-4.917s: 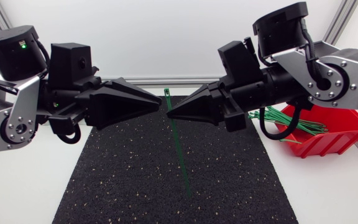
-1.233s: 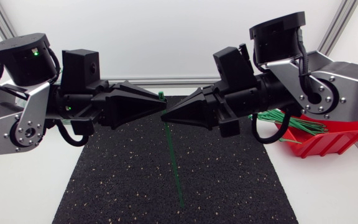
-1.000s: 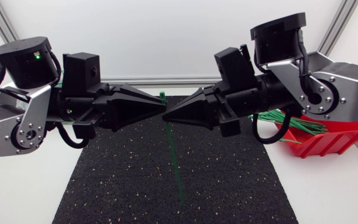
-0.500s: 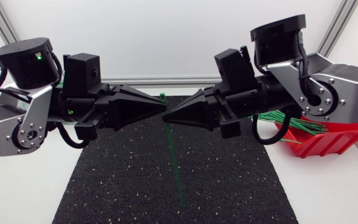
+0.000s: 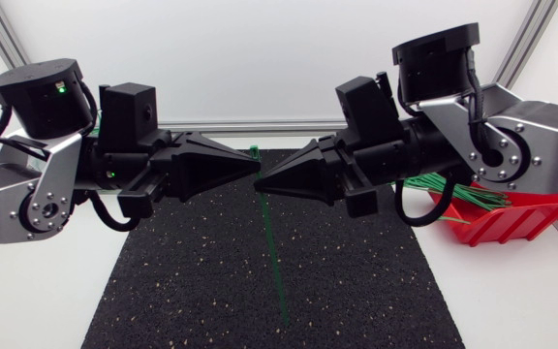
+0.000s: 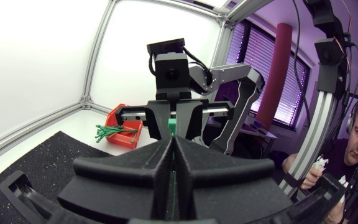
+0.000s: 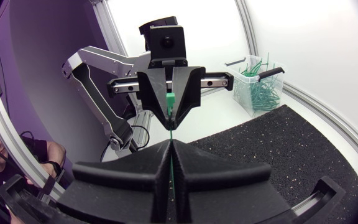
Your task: Take a green cable tie from the red box, thread the tail through the head to close it, then place it in the transparent bin on the left.
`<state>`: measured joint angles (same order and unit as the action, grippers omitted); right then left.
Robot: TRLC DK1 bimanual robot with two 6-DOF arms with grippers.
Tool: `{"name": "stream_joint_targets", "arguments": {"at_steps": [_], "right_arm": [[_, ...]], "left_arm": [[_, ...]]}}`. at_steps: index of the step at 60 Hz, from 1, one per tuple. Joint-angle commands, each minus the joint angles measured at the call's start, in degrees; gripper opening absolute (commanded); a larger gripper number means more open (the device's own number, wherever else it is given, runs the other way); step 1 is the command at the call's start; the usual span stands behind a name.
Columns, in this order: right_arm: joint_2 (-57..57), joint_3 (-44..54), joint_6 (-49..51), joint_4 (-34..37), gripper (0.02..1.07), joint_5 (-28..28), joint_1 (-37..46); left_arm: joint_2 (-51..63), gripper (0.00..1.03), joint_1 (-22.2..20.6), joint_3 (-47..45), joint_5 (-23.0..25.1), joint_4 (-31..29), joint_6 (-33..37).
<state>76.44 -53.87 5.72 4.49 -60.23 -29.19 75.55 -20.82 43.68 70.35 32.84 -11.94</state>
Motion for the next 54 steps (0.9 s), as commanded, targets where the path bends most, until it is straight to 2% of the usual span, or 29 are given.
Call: {"name": "stream_joint_targets", "arguments": {"at_steps": [1,22,24,26,29,30,32,34,38,47,50,54], "right_arm": [[-0.86,1.4,-1.06,-0.36,0.08,-0.24,0.36],[-0.86,1.22,-1.15,-0.27,0.1,0.11,0.36],[-0.95,1.22,-1.23,-0.1,0.15,0.37,0.36],[-1.03,1.22,-1.23,-0.01,0.25,0.55,0.54],[-1.12,1.13,-1.15,0.34,0.45,0.72,0.89],[-1.12,1.13,-1.15,0.52,0.56,0.81,0.98],[-1.21,1.13,-1.06,0.87,0.72,0.99,1.15],[-1.39,1.22,-0.97,1.22,0.82,1.08,1.15],[-1.74,1.31,-0.18,2.01,0.88,1.52,1.24],[-2.53,1.57,3.86,5.26,0.88,4.94,0.63],[-2.88,1.66,4.74,6.23,0.92,5.91,0.63],[-3.67,2.1,6.59,7.29,0.92,7.58,0.8]], "left_arm": [[0.56,0.03,-0.63,-1.49,0.41,-0.5,0.78],[-0.05,0.03,0.52,-1.58,0.23,-1.11,0.96],[-0.05,0.03,0.69,-1.41,0.05,-1.55,0.96],[-0.23,0.03,0.78,-1.32,-0.03,-1.73,0.96],[-0.31,0.03,1.31,-0.79,-0.12,-2.69,0.96],[-0.31,0.03,1.48,-0.44,-0.12,-3.22,0.96],[-0.23,0.03,2.01,-0.09,-0.12,-3.84,0.96],[-0.23,0.03,2.54,0.18,-0.03,-4.19,0.96],[-0.49,0.03,3.06,0.7,0.05,-5.33,0.96],[-0.75,0.03,4.65,2.11,0.93,-7.26,1.05],[-0.58,0.03,5.0,2.9,1.46,-8.41,0.96],[0.48,0.03,5.7,5.54,2.43,-12.89,0.96]]}}
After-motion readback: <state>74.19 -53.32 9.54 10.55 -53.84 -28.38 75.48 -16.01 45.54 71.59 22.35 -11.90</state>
